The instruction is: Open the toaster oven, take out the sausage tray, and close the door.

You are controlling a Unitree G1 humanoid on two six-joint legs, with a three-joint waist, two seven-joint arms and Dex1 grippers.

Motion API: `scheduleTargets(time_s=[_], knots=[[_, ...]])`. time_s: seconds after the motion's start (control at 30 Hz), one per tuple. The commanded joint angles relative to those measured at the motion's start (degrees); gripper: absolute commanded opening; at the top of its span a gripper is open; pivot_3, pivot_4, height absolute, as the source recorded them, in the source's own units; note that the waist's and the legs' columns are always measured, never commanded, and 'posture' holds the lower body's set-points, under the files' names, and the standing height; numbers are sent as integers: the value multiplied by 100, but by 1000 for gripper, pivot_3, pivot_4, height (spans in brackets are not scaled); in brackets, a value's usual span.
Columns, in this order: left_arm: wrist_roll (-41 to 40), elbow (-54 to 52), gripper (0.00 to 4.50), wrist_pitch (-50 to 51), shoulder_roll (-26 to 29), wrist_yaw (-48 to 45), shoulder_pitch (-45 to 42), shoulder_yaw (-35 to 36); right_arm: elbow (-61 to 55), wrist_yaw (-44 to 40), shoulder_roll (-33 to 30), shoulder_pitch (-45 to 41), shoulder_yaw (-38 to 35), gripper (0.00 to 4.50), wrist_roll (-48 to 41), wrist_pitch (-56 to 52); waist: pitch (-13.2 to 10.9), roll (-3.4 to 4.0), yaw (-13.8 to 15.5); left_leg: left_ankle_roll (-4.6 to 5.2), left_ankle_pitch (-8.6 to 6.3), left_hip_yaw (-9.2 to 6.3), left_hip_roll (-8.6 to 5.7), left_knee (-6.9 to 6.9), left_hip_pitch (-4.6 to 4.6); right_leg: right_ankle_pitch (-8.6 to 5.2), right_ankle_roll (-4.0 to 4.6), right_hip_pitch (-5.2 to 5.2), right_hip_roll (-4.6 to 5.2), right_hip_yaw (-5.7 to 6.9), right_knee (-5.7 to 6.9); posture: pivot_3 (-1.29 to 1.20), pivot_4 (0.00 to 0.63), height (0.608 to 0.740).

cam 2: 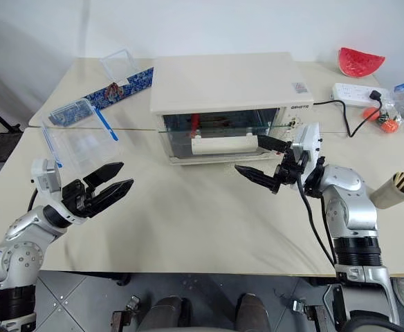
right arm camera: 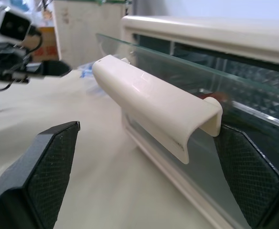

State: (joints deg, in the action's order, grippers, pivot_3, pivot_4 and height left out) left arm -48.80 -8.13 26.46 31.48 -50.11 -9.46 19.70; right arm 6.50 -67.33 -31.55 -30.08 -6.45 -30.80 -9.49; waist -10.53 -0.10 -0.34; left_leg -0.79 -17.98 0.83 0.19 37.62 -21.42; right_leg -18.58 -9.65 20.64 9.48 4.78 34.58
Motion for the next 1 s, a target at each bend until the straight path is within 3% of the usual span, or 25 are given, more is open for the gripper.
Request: scheduleTargets(time_s=[0.03, 0.23, 0.33, 0.77, 1.0], knots=[[47, -35, 4493, -126, 52, -68, -258, 29, -536, -287, -152, 233, 93, 4500, 44, 245, 0, 0, 10, 0, 0, 0, 0, 0, 0, 0, 0, 0, 0, 0, 0, 0, 150, 740], [201, 396, 4493, -190, 94, -262, -1007, -133, -1111, -531, -310, 1057, 191, 4500, 326, 873, 0, -1, 3, -1, 0, 3, -1, -1, 1, 0, 0, 0, -1, 0, -2, 0, 150, 740], [575, 828, 3955, -716, -81, -283, -1510, -239, -1182, -509, -324, 1239, 221, 4500, 399, 1013, 0, -1, 12, -1, 0, 7, -1, -2, 1, 0, 0, 2, -1, 0, -3, 0, 150, 740], [1813, 1983, 10, -912, -1011, -65, -2755, -1582, -949, -134, -321, 1412, 107, 4500, 723, 1560, -3, -6, 29, -1, -1, 7, -3, 5, -1, 1, -3, -1, -1, 4, -5, 0, 150, 740], [1957, 2141, 10, -879, -1085, -352, -2631, -1761, -1170, 233, -499, 2289, -391, 4500, 826, 1833, -5, -10, 78, 0, -1, 4, -3, 7, -3, 2, -4, -3, -1, 7, -5, 0, 150, 740]])
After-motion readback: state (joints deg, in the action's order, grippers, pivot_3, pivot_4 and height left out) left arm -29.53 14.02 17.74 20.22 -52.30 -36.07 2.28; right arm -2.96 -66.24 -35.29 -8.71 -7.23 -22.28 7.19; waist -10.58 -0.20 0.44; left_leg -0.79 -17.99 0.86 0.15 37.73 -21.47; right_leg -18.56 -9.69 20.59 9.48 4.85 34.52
